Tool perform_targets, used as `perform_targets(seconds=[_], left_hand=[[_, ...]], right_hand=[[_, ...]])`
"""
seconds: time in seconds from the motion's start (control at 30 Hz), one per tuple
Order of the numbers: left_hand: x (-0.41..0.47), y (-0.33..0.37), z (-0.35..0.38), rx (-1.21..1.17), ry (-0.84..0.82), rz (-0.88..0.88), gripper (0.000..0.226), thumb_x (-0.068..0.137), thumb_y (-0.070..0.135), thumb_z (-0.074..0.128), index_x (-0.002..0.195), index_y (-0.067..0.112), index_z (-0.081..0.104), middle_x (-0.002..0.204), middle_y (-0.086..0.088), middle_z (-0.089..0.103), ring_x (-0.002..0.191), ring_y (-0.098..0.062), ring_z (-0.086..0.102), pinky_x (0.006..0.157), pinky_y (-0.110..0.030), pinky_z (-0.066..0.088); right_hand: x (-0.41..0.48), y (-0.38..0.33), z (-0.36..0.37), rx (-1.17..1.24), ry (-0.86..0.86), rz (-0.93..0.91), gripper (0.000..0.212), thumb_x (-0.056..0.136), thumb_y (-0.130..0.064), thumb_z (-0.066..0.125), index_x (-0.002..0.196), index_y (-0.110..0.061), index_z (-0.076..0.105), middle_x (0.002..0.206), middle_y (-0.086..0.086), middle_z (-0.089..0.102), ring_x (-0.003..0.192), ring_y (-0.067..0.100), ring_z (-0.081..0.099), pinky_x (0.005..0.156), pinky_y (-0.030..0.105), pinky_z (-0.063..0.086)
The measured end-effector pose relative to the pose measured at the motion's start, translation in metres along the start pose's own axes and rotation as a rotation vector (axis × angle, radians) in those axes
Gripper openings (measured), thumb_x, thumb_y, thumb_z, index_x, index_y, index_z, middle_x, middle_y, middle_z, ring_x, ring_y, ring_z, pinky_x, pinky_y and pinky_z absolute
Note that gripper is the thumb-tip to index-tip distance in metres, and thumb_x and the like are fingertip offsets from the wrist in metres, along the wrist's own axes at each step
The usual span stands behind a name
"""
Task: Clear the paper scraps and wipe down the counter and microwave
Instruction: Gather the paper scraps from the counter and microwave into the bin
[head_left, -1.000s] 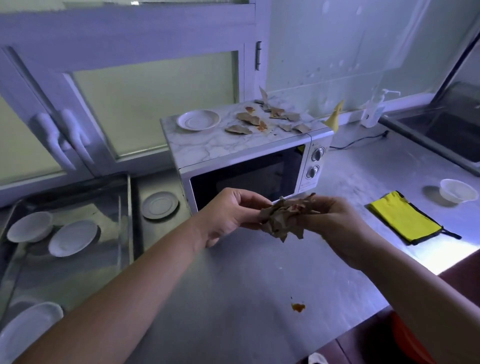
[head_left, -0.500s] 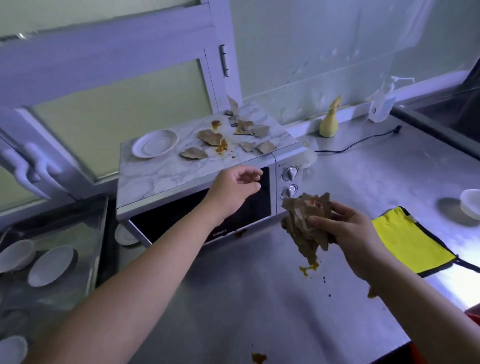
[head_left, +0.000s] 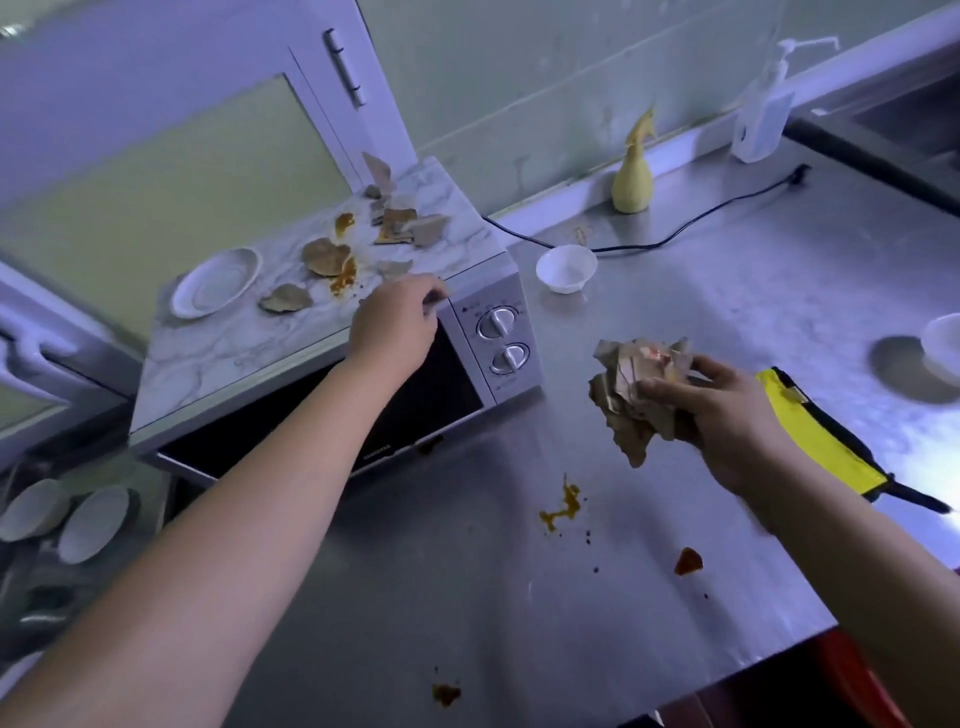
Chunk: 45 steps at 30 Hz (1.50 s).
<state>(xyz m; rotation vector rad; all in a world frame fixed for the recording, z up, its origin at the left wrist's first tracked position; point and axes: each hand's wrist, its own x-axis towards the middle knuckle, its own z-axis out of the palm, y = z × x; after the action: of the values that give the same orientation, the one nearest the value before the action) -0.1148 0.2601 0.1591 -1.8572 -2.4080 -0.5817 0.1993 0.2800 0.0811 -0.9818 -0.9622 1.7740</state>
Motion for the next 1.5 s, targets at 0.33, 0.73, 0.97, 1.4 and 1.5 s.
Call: perform_targets(seconds=[0.33, 0.73, 0.97, 1.4, 1.5], left_hand=[[-0.030, 0.047, -0.018, -0.850, -0.063, -0.404, 0.020, 0.084, -0.004, 0.068, 0.087, 0.016, 0.070, 0.082, -0.003, 0.074, 0.078, -0.016, 0.072, 0.068, -0.026, 0.058], [-0.129, 0.087, 0.036, -1.390, -0.350, -0.629, 0.019, 0.094, -0.003, 0.054, 0.099, 0.010, 0.067, 0.087, -0.006, 0.074, 0.080, -0.017, 0.070, 0.075, -0.028, 0.060], [-0.144, 0.103, 0.069, -1.423, -0.449, -0.573, 0.030, 0.078, 0.013, 0.076, 0.106, 0.018, 0.069, 0.097, -0.002, 0.075, 0.089, -0.015, 0.071, 0.076, -0.026, 0.057], [-0.143, 0.074, 0.051, -1.208, -0.322, -0.494, 0.043, 0.080, -0.011, 0.071, 0.115, 0.013, 0.066, 0.108, -0.011, 0.071, 0.098, -0.021, 0.065, 0.085, -0.034, 0.055], [-0.131, 0.061, 0.032, -1.142, -0.225, -0.461, 0.041, 0.077, -0.008, 0.075, 0.105, 0.021, 0.069, 0.099, -0.010, 0.073, 0.093, -0.018, 0.066, 0.096, -0.039, 0.053]], right_hand=[[0.021, -0.019, 0.037, 0.086, -0.281, 0.139, 0.033, 0.068, -0.005, 0.075, 0.099, -0.013, 0.068, 0.082, 0.006, 0.072, 0.067, 0.018, 0.066, 0.055, 0.024, 0.049], [-0.014, 0.019, 0.028, 0.026, -0.173, 0.034, 0.022, 0.081, 0.011, 0.069, 0.093, -0.007, 0.065, 0.063, 0.005, 0.064, 0.049, 0.022, 0.053, 0.046, 0.021, 0.040], [-0.029, 0.028, 0.004, -0.146, -0.047, 0.030, 0.027, 0.079, 0.009, 0.074, 0.076, -0.012, 0.058, 0.076, 0.018, 0.064, 0.068, 0.034, 0.064, 0.055, 0.038, 0.048], [-0.023, 0.037, 0.025, -0.075, -0.394, 0.193, 0.025, 0.076, -0.005, 0.074, 0.100, 0.001, 0.071, 0.083, 0.017, 0.068, 0.068, 0.027, 0.061, 0.055, 0.027, 0.043], [-0.011, 0.028, 0.052, -0.116, -0.418, 0.150, 0.023, 0.068, -0.014, 0.078, 0.084, 0.001, 0.072, 0.076, 0.019, 0.069, 0.063, 0.028, 0.063, 0.055, 0.025, 0.047]])
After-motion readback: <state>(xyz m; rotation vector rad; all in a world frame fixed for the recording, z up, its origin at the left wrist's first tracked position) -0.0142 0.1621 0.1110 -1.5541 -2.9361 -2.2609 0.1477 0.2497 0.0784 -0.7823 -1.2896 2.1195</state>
